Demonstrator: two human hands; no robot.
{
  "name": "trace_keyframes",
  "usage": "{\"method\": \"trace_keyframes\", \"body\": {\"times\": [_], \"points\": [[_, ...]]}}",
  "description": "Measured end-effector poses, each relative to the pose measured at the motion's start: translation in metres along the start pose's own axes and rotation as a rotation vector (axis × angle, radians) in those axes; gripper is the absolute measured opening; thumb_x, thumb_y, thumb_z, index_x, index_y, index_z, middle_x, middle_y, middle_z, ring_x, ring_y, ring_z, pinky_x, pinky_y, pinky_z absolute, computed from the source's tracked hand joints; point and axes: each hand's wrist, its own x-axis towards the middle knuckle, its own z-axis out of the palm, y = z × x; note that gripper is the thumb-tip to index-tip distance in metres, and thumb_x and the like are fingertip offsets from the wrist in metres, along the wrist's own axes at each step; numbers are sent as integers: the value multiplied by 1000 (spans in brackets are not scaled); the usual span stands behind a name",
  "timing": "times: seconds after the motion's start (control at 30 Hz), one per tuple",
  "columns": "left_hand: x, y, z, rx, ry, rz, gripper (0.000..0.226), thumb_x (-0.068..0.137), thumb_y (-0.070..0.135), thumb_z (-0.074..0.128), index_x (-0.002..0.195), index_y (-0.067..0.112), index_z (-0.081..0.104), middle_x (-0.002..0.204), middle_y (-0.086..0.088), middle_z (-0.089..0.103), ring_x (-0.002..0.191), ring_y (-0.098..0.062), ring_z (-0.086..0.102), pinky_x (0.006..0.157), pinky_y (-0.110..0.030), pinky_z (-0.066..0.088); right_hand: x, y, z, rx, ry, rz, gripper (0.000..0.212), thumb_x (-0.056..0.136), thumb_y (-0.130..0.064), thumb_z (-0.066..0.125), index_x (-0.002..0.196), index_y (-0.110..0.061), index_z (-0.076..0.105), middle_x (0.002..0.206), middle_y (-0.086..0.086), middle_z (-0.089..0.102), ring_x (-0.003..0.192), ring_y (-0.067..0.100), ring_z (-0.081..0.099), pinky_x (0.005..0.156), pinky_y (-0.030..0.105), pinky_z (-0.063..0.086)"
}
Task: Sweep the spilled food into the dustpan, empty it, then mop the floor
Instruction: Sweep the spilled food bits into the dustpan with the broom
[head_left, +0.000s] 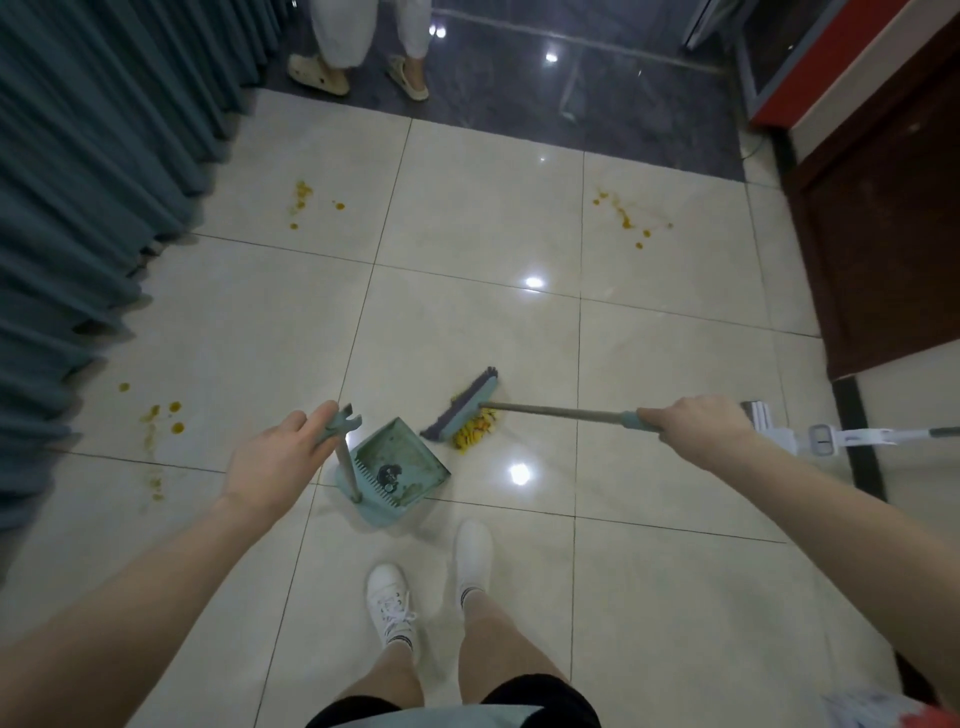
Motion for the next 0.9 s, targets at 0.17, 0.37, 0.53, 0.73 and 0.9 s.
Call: {"method": "trace_keyframes", "body": {"times": [0.17,0.37,0.53,0.73,0.9], "points": [[-4,3,2,0,20,34,31,92,37,57,115,30,37,78,-6,59,55,-34,60,42,-36,47,-8,20,18,509,-115,114,25,101,-37,42,118,-30,59,75,-3,58,62,17,54,52,26,40],[-10,5,9,27,68,87,34,89,49,39,115,27,44,73,-5,56,50,-34,59,38,-32,43,13,-30,25,770,-253,261,44,102,-46,33,107,-10,58,71,6,61,47,18,52,45,22,39],[-16,9,13,27,60,41,29,92,43,50,115,28,43,74,-3,56,52,-32,59,39,-32,44,31,-81,43,808,-270,361,14,98,-20,41,99,-9,50,74,7,58,53,18,55,46,27,42],[-23,8,19,15,38,45,31,91,43,43,114,21,46,70,-5,51,46,-32,53,37,-32,41,18,-106,44,984,-320,343,18,100,-19,44,109,-6,53,92,13,57,58,21,53,41,23,38],[-22,1,18,19,61,50,31,89,30,64,112,21,46,68,-6,50,44,-31,50,37,-26,31,12,-128,29,967,-434,243,25,98,-20,40,106,-1,54,64,12,56,40,19,46,39,19,36]]}}
